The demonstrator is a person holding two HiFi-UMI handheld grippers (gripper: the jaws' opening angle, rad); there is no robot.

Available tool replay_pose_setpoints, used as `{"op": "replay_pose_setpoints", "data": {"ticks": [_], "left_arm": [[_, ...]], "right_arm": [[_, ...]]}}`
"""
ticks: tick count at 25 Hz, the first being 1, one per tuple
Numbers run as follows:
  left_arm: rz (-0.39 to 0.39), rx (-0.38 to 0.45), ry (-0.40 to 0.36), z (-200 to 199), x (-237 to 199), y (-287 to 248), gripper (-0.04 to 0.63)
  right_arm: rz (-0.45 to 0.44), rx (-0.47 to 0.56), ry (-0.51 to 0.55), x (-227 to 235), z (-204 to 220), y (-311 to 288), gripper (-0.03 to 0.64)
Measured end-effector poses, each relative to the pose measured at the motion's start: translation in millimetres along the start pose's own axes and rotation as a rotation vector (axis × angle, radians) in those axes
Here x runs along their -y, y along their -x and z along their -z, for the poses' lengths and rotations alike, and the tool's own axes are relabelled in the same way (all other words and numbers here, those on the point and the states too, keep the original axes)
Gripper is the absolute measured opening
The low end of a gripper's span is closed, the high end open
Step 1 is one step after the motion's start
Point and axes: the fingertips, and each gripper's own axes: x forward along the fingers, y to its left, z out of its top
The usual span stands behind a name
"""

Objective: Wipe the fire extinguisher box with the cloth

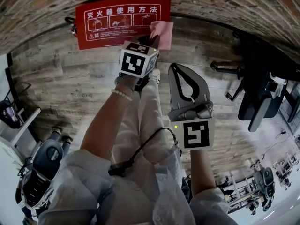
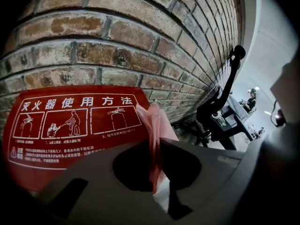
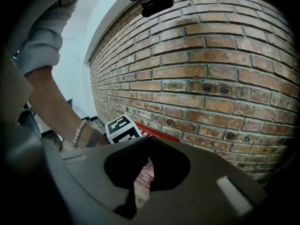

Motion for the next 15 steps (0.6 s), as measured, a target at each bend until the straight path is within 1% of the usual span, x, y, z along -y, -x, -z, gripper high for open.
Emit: {"op": "replay_pose_setpoints", "data": {"ticks": [7, 15], "left_arm": [[-0.013, 0.005, 0.006, 3.6, -9.5, 8.1, 0.011], [-0.044, 0.005, 0.026, 8.6, -34.1, 22.0, 0.011]], "right_arm": [[-0.009, 0.01, 0.013, -6.3, -6.3, -5.0, 0.003], [-0.036, 0.003, 0.033, -21.8, -11.5, -15.2, 0.003]]}}
